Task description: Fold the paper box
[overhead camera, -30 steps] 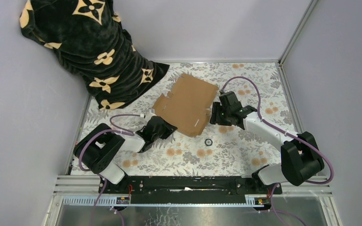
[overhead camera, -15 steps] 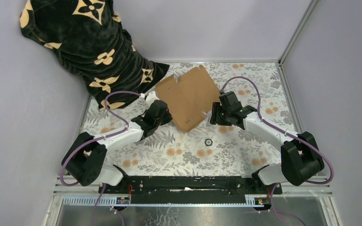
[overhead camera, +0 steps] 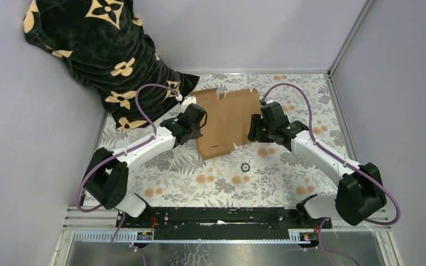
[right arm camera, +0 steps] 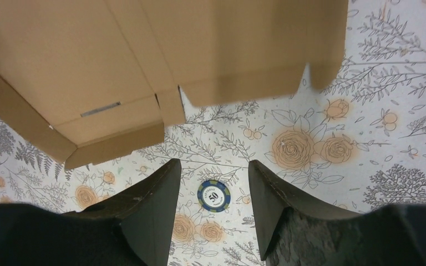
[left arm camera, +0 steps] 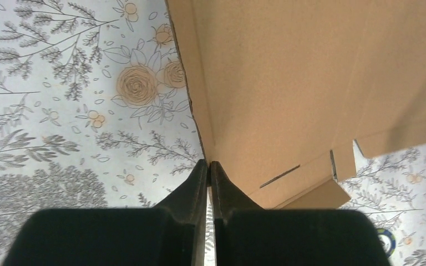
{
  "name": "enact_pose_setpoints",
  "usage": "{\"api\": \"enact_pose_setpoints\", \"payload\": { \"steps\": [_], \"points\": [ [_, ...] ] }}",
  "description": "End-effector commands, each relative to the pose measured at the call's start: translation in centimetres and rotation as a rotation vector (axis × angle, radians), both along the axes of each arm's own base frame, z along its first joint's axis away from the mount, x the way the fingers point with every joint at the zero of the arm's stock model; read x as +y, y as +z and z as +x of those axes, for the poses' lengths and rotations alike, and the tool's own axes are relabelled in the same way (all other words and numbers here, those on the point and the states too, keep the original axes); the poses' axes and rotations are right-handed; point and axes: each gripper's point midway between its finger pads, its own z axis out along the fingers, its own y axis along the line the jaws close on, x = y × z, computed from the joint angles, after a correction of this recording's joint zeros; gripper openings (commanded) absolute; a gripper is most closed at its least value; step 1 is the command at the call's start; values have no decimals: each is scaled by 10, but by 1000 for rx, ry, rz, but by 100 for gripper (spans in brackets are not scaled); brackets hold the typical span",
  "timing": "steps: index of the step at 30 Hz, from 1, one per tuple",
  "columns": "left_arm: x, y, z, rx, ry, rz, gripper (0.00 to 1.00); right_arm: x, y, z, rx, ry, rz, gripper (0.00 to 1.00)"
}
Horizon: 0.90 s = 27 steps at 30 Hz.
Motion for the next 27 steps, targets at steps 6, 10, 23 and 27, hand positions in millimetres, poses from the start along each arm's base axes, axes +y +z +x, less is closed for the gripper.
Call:
{"api": "enact_pose_setpoints", "payload": {
  "steps": [6, 10, 23, 27],
  "points": [
    [40, 39, 4, 45, -17, 336, 10, 5, 33, 17, -92, 30, -9, 56],
    [49, 62, 18, 12, -7, 434, 10, 6, 25, 17, -74, 38, -5, 55],
    [76, 78, 24, 97, -58, 727, 7, 15, 3, 18, -44, 74, 27, 54],
    [79, 80, 26, 94, -67, 784, 5, 23, -4, 24, -27, 87, 54, 54]
  ]
}}
